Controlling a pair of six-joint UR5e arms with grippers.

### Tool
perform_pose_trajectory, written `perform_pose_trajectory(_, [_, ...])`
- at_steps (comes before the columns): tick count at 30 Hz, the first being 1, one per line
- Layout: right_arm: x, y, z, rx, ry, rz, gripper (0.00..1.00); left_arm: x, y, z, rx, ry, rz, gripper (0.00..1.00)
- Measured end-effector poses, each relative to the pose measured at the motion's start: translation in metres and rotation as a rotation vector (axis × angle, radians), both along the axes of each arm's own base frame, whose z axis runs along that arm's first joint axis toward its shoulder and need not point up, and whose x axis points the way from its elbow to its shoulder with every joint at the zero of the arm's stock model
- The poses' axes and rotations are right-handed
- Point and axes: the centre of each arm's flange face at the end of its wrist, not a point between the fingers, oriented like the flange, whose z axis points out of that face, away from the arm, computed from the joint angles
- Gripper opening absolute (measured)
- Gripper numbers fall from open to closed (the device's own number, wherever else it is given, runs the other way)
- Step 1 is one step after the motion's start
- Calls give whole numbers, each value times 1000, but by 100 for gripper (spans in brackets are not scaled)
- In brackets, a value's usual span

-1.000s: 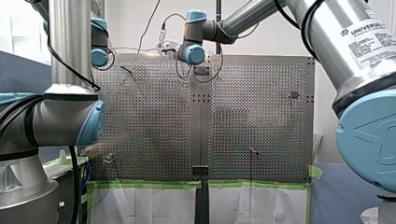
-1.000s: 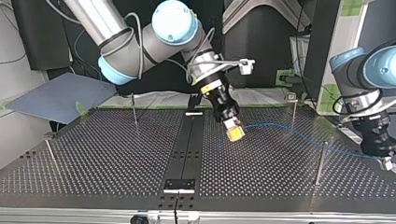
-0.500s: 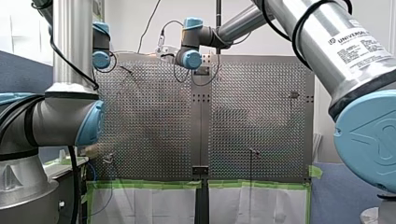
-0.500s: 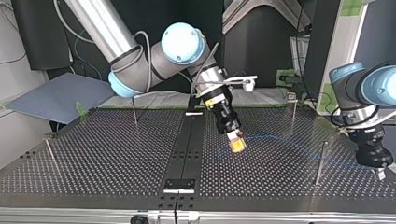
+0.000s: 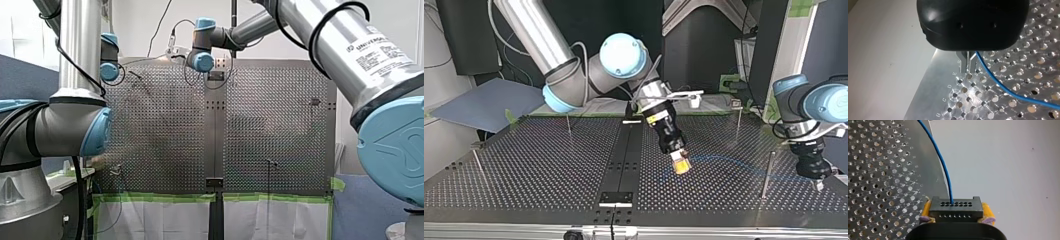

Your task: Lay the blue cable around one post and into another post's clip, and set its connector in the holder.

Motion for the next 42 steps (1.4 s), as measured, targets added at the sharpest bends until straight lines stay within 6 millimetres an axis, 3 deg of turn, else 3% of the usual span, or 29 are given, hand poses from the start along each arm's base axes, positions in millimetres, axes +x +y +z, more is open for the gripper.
perform_pose_trajectory(18, [8, -11, -38, 47, 58, -26, 0, 15, -10, -23, -4, 55, -43, 7])
perform_pose_trajectory(42, [0, -14, -80, 127, 196, -70, 0, 11, -17, -42, -39, 66, -53, 7])
